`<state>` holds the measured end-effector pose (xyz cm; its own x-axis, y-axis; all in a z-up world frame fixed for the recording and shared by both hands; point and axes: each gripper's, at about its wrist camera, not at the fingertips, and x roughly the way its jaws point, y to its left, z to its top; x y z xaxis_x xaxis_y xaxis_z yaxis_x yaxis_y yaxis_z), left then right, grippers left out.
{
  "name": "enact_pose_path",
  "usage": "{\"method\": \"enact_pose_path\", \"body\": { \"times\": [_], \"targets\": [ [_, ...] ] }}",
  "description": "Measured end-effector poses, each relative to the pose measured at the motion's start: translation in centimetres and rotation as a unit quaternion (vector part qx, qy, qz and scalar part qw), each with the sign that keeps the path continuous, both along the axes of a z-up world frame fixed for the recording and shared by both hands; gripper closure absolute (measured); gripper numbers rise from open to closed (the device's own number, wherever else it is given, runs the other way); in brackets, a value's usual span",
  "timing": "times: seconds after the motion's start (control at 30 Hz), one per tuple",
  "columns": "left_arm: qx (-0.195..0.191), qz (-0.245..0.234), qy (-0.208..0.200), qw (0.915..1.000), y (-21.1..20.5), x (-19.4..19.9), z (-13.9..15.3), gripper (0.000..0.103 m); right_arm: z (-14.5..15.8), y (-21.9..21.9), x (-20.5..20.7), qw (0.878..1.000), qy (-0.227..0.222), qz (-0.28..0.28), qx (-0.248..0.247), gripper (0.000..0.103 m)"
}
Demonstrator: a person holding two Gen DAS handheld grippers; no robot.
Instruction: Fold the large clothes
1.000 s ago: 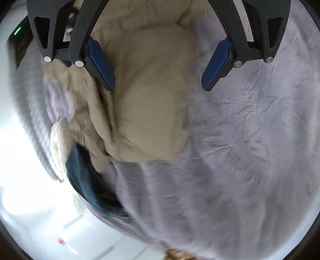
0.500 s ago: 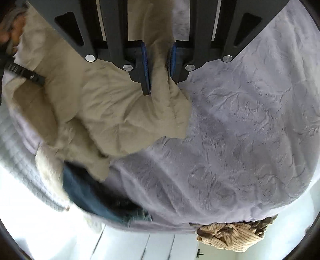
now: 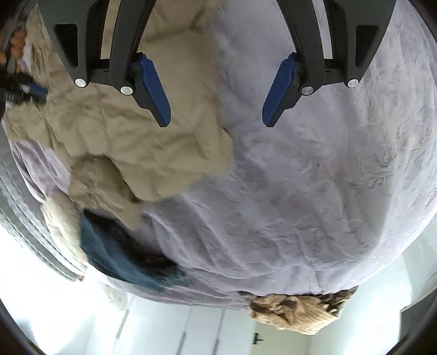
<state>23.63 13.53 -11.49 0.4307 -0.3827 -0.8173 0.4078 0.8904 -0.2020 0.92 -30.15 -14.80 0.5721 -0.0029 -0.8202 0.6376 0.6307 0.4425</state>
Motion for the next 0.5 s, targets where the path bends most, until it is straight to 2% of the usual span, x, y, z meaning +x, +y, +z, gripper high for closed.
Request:
{"method": "enact_pose_path", "body": {
  "times": [0.13,0.2,0.3,0.4,0.5],
  "targets": [
    [0.034,-0.017,0.021,0.9991,-2.9,-2.0,-2.7,0.032,0.1,0.3,2.0,0.999,-0.002,0.042,-0.024,0.068],
    [0.047,-0.010,0.043,0.9979,-3.9,-2.3,-5.1,0.032,-0.6,0.4,3.5,0.998,-0.003,0.052,-0.028,0.069],
    [0.061,0.004,0.056,0.9966,-3.9,-2.4,-7.2,0.031,-2.8,0.3,4.8,0.997,0.018,0.057,-0.043,0.069],
    [0.062,0.023,0.058,0.9961,-3.4,-2.0,-7.9,0.015,-5.7,-0.4,4.6,0.997,0.050,0.042,-0.031,0.076],
    [0.055,0.030,0.074,0.9953,-3.0,-1.4,-8.4,0.015,-6.2,-0.8,3.5,0.998,0.043,0.035,-0.011,0.076]
  ]
}}
